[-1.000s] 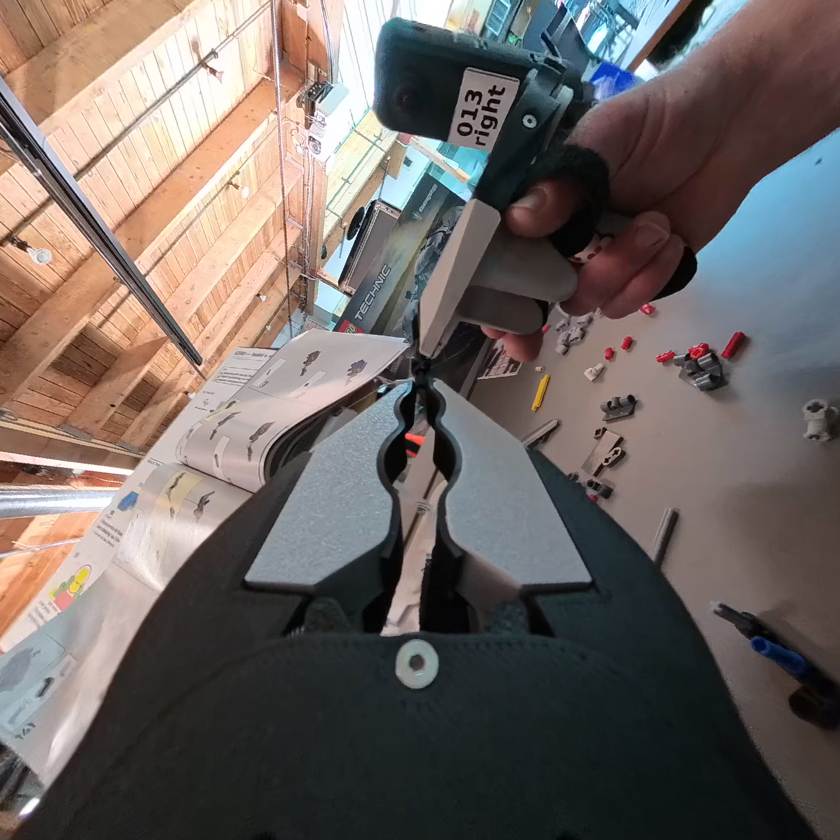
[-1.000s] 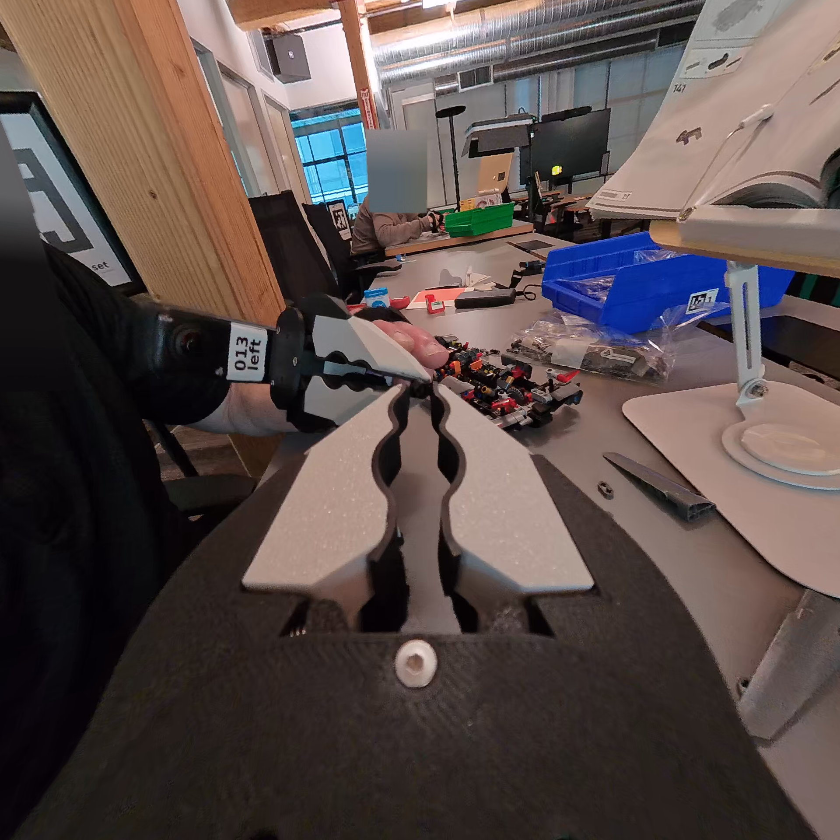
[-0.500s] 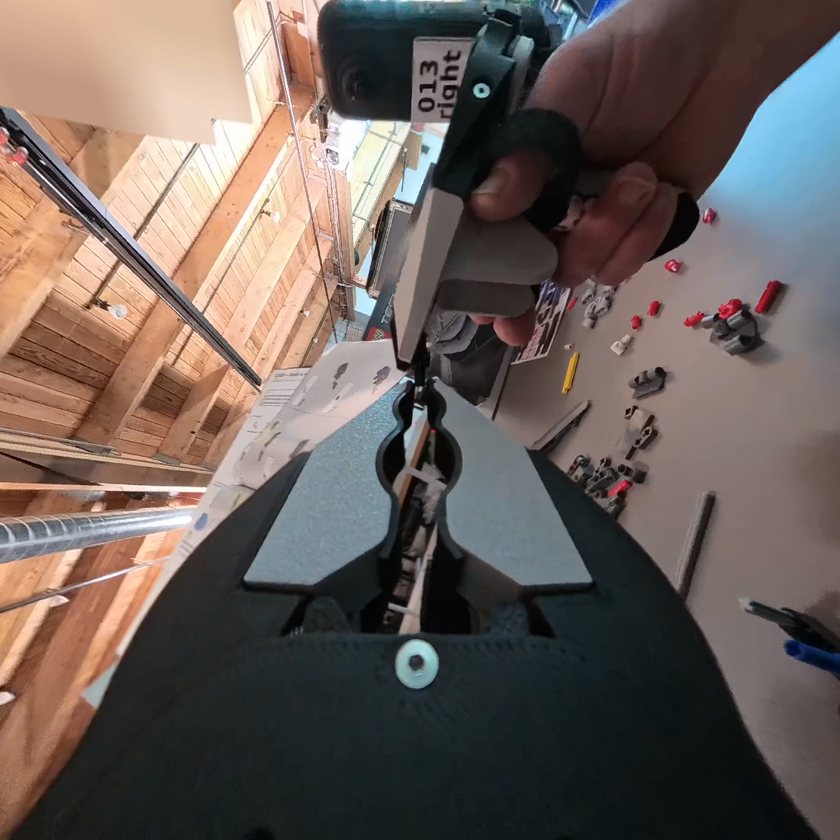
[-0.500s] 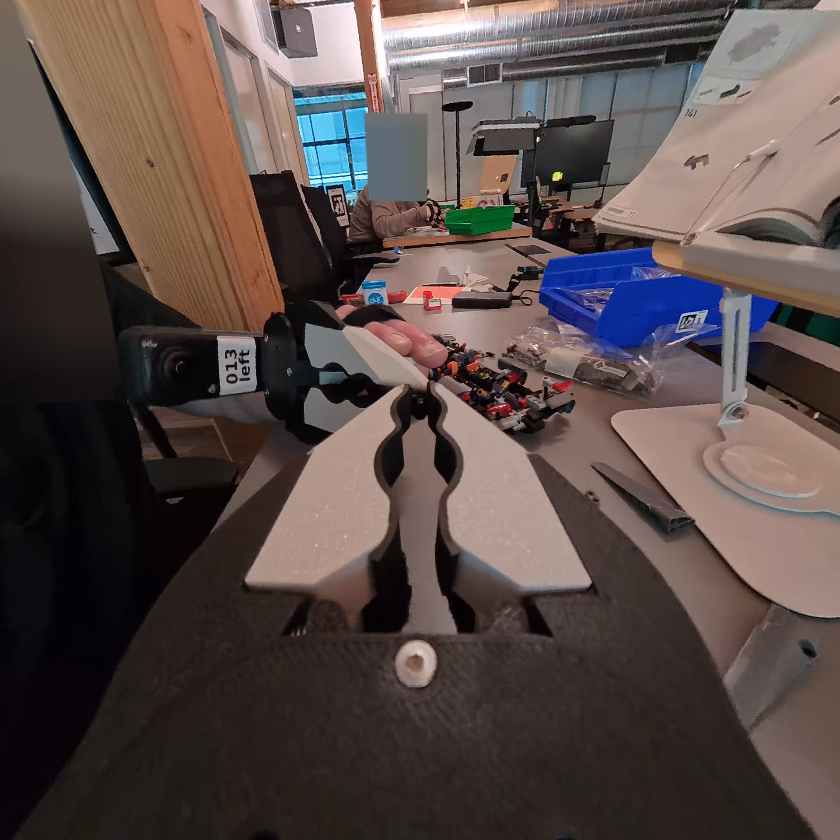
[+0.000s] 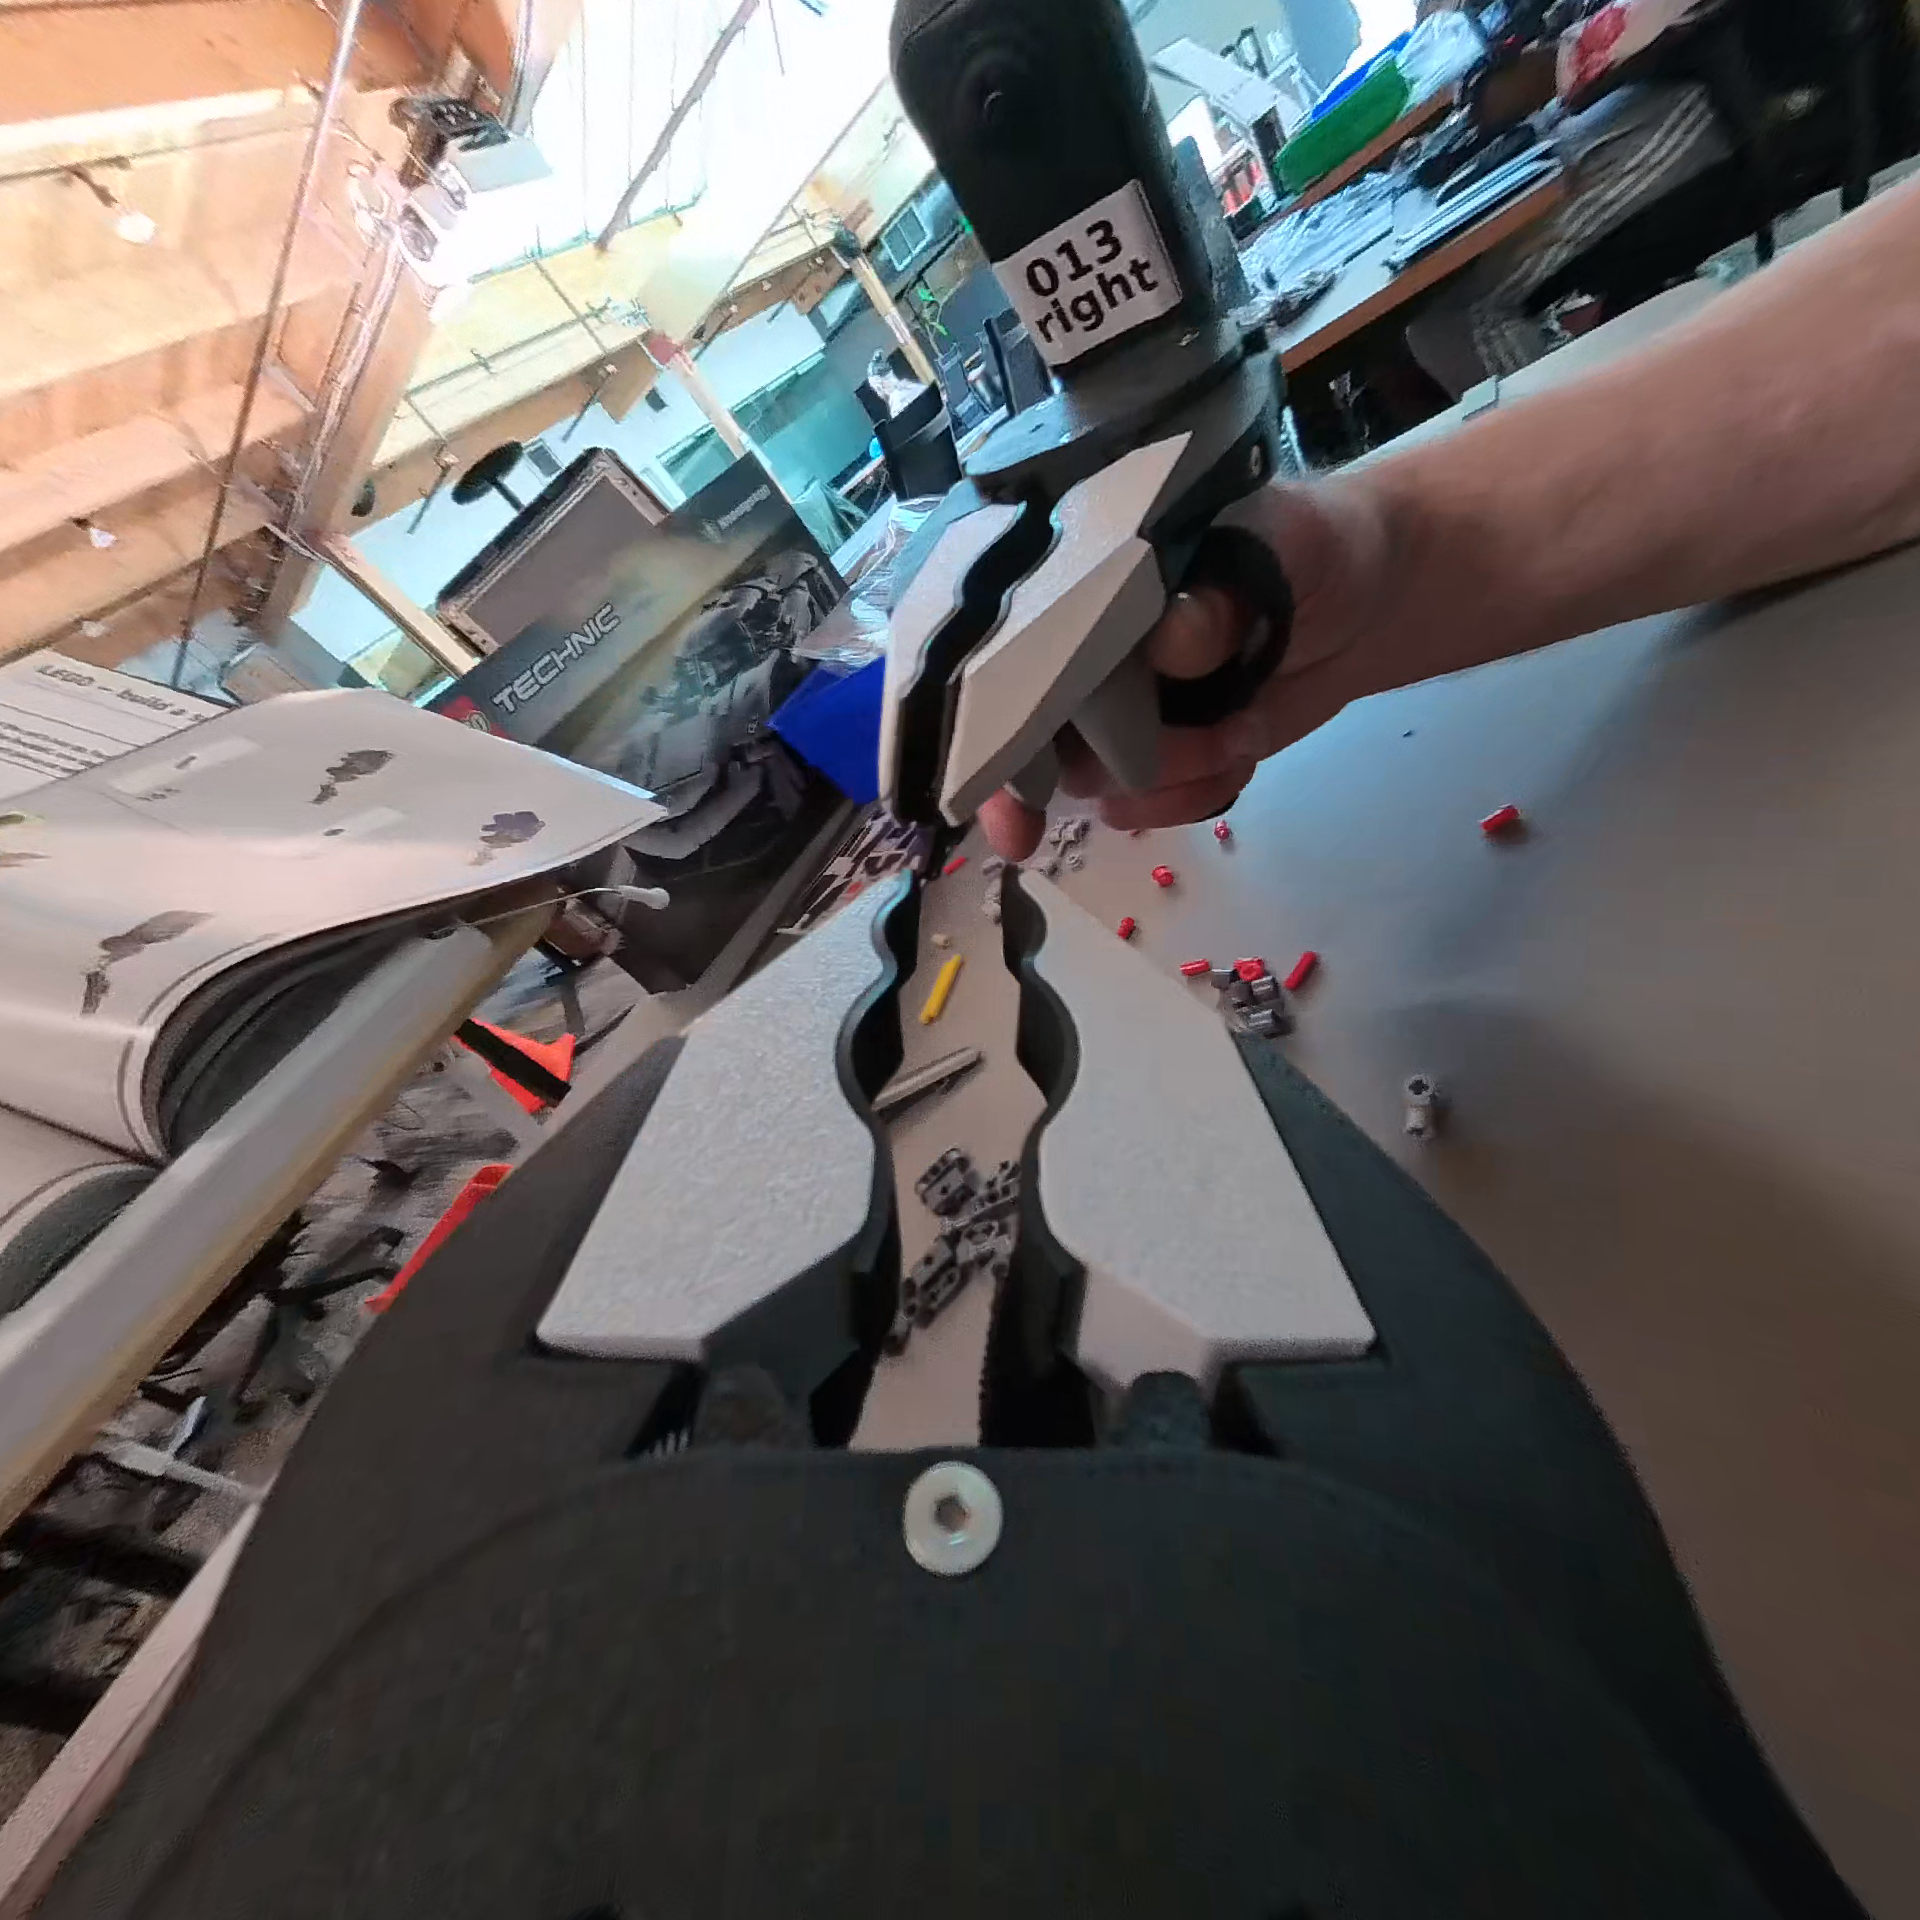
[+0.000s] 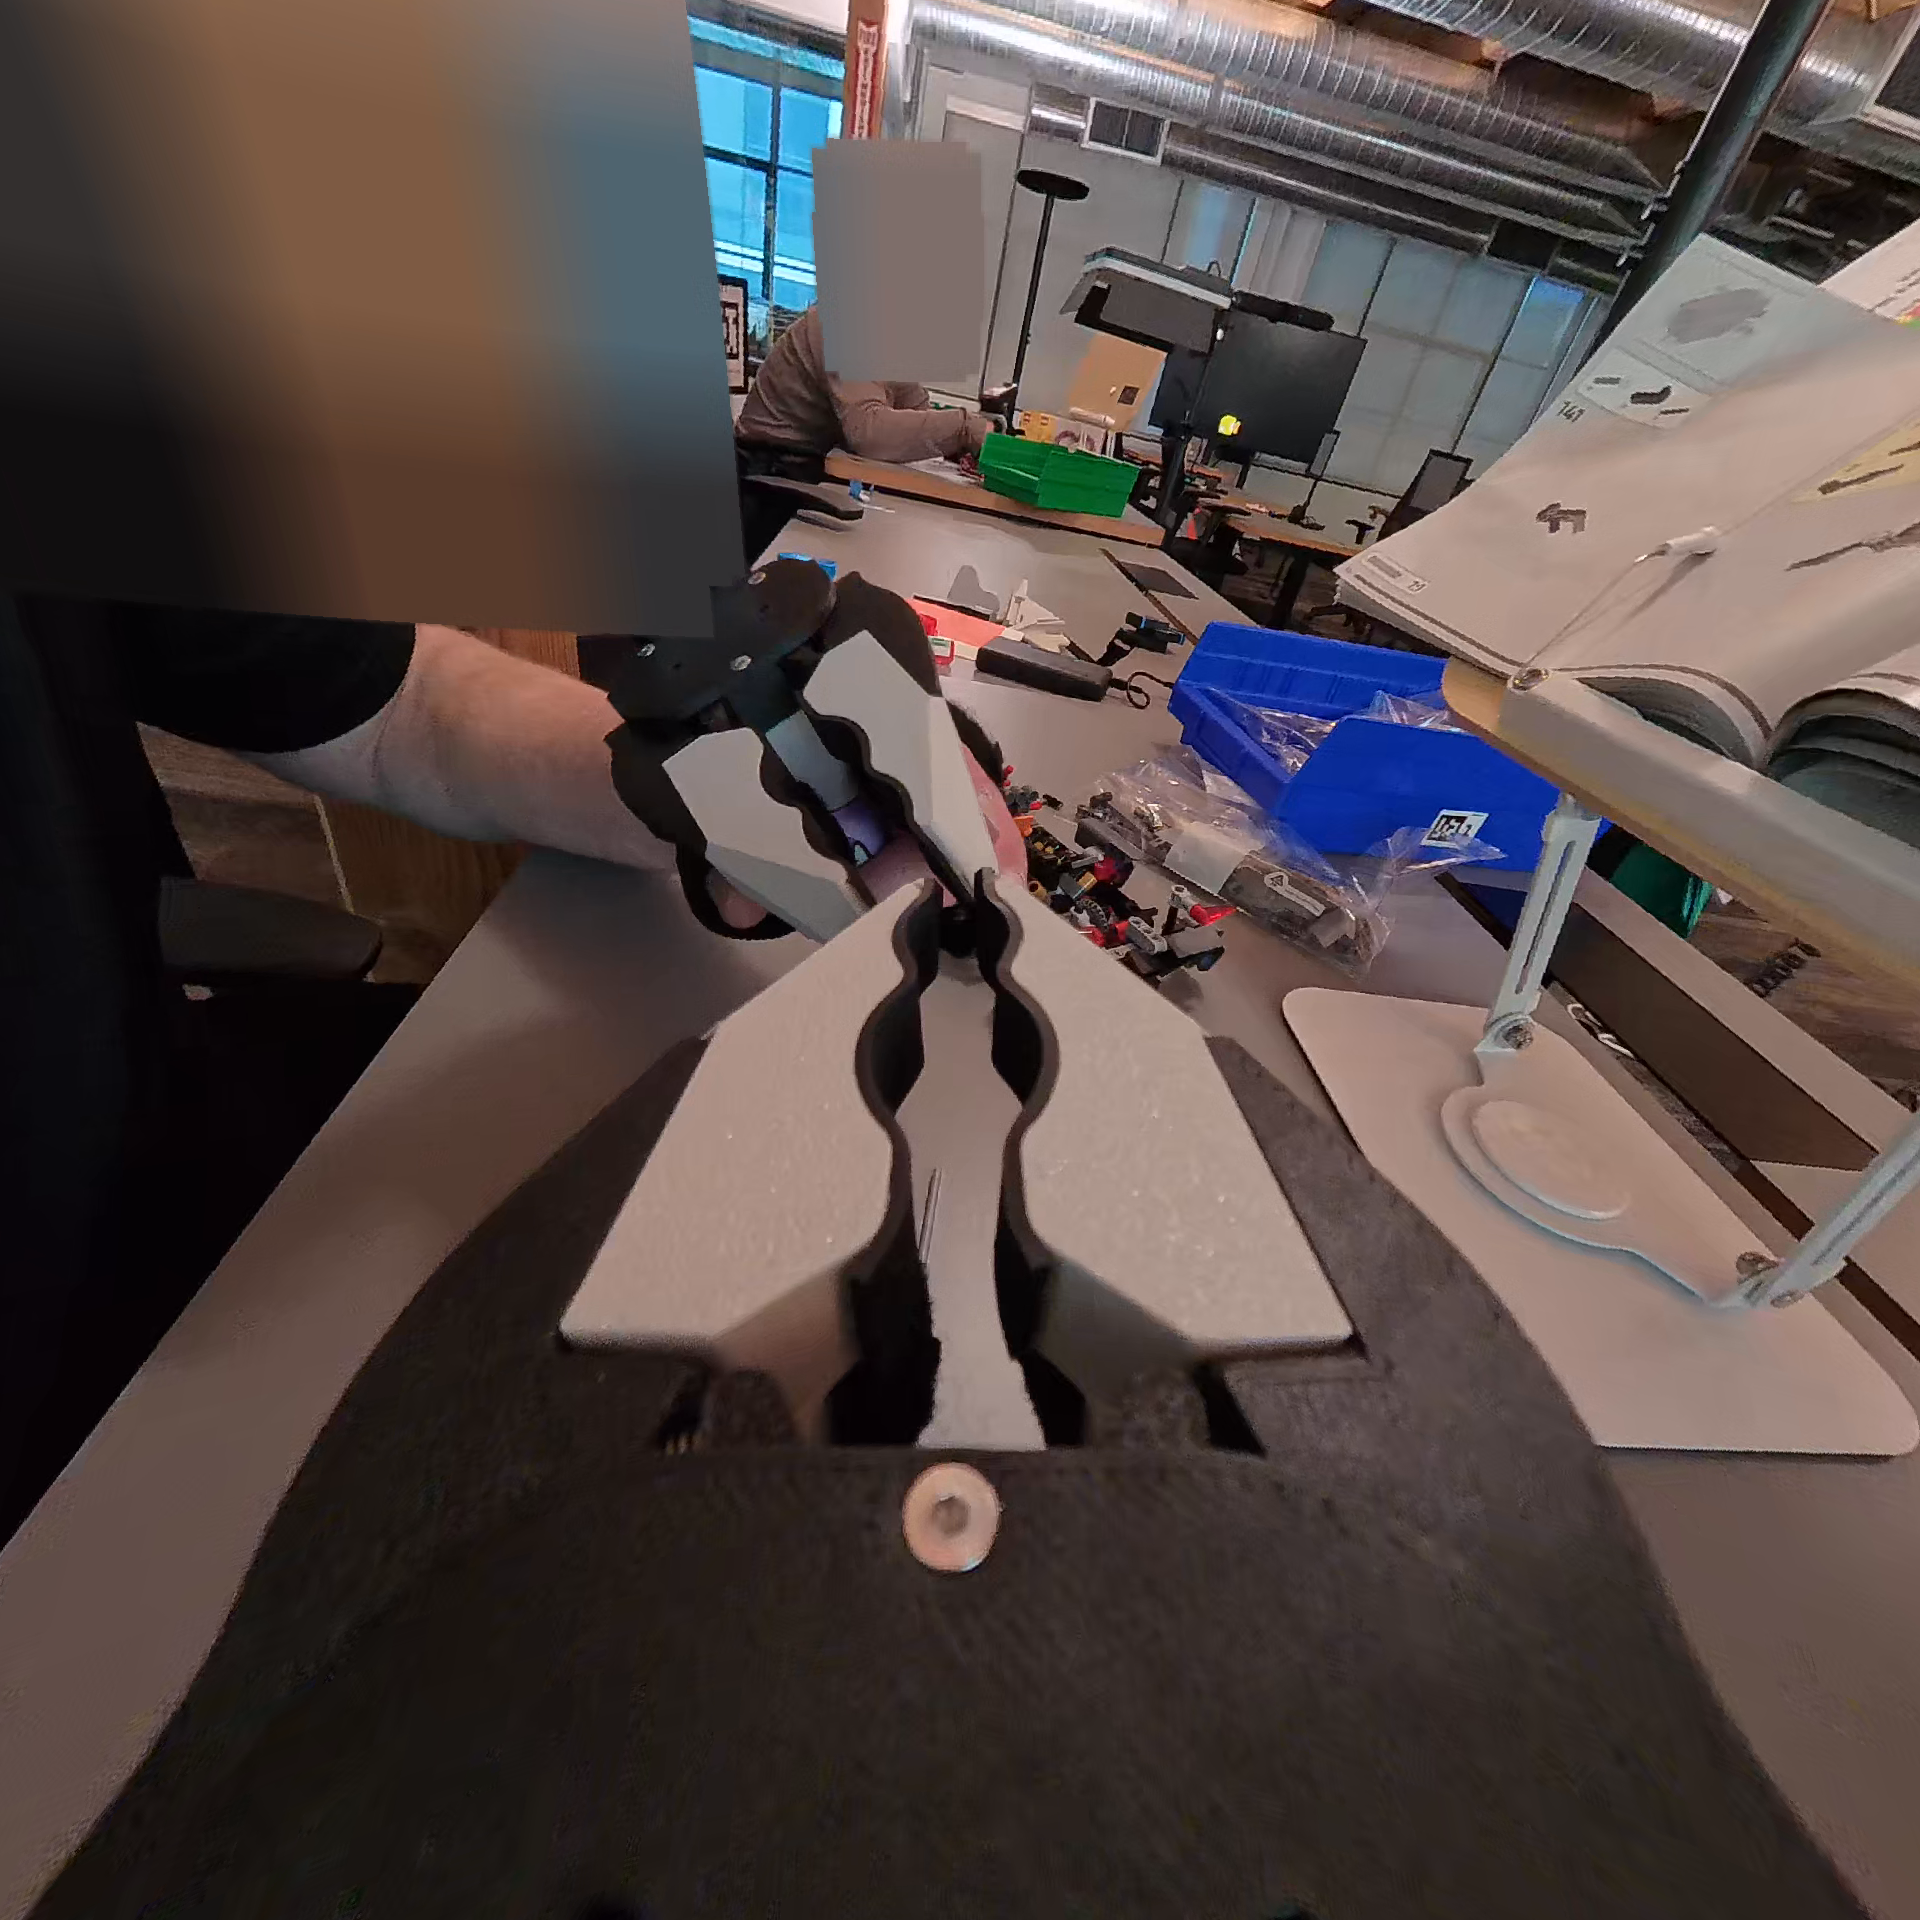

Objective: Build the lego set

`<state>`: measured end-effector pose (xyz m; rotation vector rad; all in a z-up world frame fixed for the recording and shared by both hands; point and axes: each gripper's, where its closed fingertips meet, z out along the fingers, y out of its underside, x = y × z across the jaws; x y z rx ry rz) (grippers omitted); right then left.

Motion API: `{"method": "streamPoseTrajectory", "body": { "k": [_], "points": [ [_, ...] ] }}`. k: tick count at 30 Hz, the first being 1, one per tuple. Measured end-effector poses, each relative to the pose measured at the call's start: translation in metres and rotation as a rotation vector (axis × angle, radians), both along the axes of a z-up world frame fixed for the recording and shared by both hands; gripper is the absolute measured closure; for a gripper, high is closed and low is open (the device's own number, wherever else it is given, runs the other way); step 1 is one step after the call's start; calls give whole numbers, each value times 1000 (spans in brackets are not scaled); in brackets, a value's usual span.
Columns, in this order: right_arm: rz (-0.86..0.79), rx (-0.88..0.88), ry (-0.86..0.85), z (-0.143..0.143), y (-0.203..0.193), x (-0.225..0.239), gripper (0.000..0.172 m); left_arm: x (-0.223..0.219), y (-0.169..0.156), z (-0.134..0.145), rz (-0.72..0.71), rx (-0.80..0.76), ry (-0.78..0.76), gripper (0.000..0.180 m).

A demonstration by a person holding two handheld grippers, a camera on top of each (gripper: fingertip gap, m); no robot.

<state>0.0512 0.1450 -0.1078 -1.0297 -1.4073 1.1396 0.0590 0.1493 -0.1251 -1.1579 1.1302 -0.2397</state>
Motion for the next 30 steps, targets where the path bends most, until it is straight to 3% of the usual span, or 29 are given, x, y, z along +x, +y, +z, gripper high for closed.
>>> {"method": "streamPoseTrajectory", "body": {
  "k": [18,23,30],
  "points": [
    [99,-5,-47,-11,-14,1,168,2,-10,-5,-80,-26,15,179],
    [54,45,-82,-14,-9,1,155,-3,0,-8,52,115,137,179],
    [-83,236,-182,-27,10,4,160,-5,9,-18,204,311,357,179]
  ]
}}
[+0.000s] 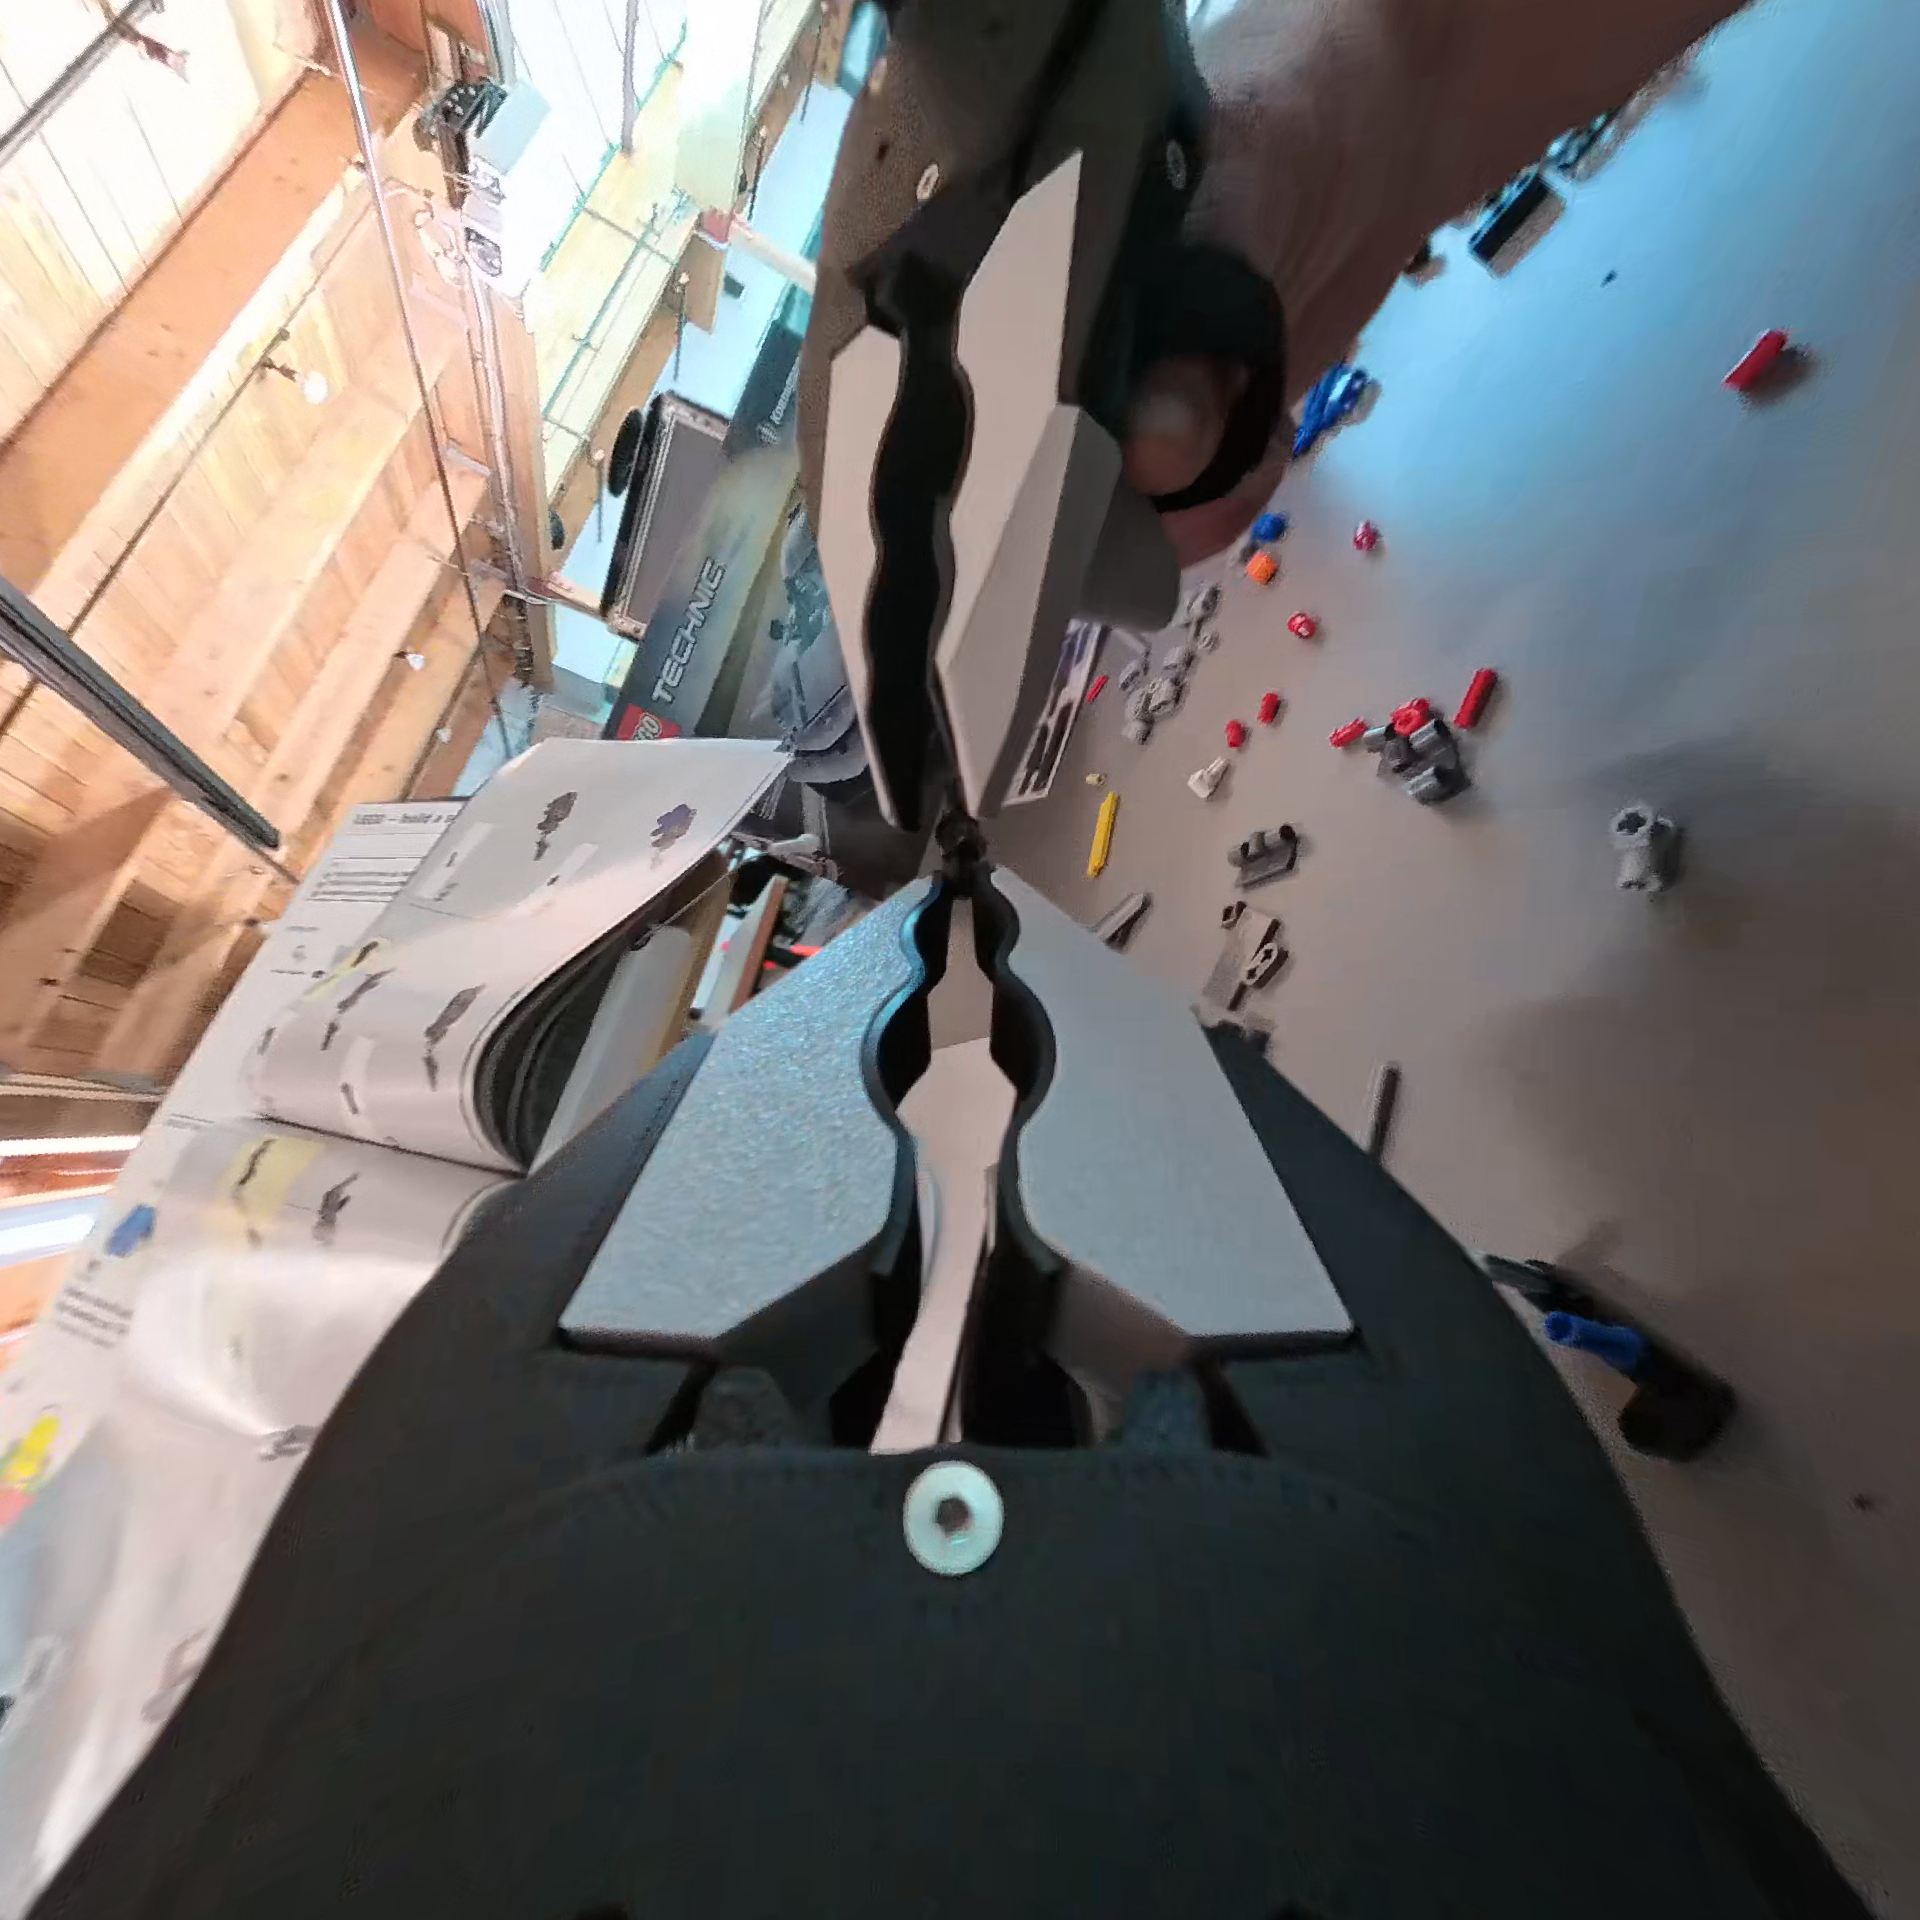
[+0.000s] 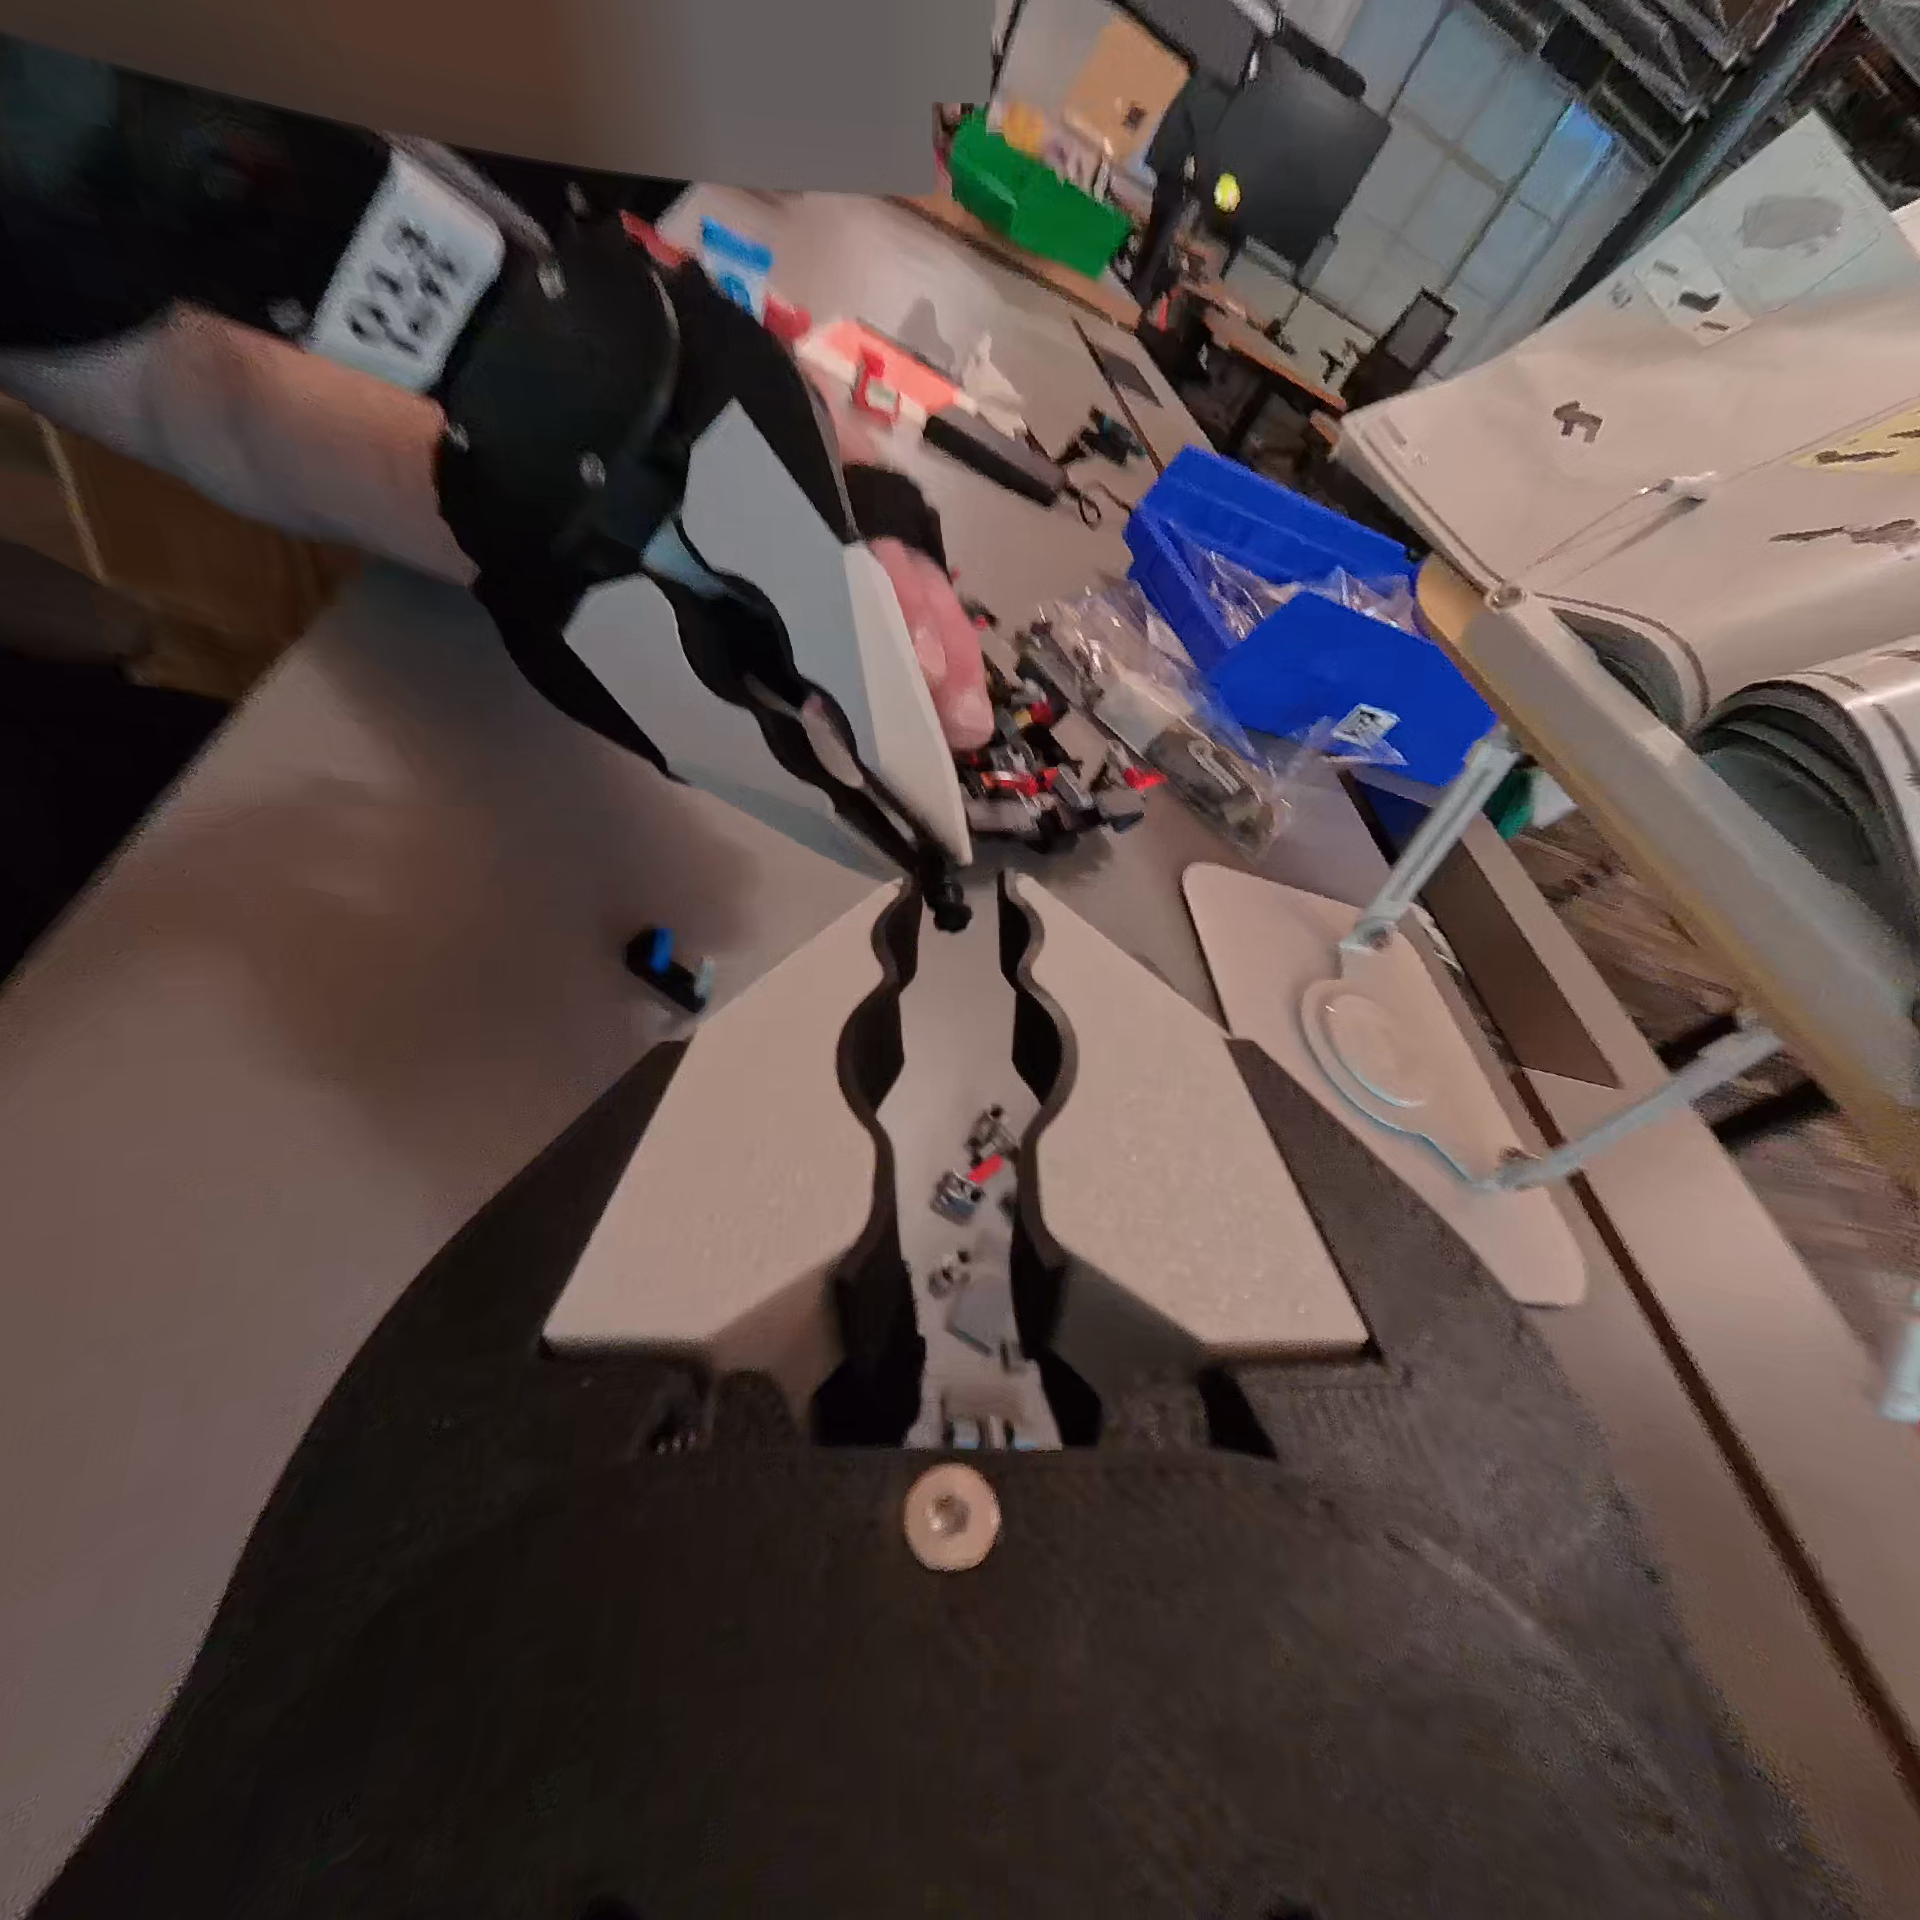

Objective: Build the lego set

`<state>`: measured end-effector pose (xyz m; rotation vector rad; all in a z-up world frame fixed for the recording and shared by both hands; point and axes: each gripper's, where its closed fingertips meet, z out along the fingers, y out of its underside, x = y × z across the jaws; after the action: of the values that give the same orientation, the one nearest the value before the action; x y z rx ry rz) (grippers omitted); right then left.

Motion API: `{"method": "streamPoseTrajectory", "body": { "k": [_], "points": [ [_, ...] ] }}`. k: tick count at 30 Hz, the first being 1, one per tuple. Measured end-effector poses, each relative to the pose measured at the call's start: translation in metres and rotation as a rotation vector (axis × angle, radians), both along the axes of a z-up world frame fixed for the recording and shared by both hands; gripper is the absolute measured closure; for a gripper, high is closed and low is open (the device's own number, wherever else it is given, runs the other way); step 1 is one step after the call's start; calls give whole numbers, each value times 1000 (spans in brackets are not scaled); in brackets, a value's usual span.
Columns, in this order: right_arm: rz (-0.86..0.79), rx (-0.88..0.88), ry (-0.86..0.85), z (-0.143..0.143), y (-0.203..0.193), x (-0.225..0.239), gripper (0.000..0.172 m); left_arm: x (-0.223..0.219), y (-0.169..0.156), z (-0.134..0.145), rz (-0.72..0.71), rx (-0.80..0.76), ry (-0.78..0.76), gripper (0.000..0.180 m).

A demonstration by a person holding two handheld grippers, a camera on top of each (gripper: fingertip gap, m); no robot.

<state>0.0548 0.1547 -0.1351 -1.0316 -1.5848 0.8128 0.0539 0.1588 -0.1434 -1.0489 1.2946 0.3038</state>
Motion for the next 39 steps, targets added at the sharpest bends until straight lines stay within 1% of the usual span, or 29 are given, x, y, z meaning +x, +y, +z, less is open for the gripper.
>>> {"method": "streamPoseTrajectory", "body": {
  "k": [2,7,12,15,18,22,25,28,33,37,39],
  "points": [
    [-36,79,-48,-7,4,0,163,-2,4,0,39,29,26,179],
    [-113,234,-135,-18,13,1,165,-2,8,-6,85,74,102,179],
    [-171,382,-221,-30,20,1,164,-1,11,-14,116,93,173,179],
    [-208,455,-249,-32,24,1,163,0,13,-20,132,99,213,179],
    [-231,517,-276,-34,26,1,166,0,14,-22,144,106,233,179],
    [-243,561,-306,-38,26,0,168,-1,15,-25,159,102,255,179],
    [-255,585,-311,-37,26,-1,164,0,16,-27,164,104,268,179],
    [-268,618,-345,-41,27,-1,168,0,16,-29,168,104,278,179],
    [-268,597,-347,-43,28,-1,168,0,17,-30,176,99,282,179],
    [-280,597,-337,-42,30,-2,168,-1,19,-29,175,75,244,178],
    [-283,589,-330,-41,31,-2,168,1,17,-29,164,54,229,174]
  ]
}}
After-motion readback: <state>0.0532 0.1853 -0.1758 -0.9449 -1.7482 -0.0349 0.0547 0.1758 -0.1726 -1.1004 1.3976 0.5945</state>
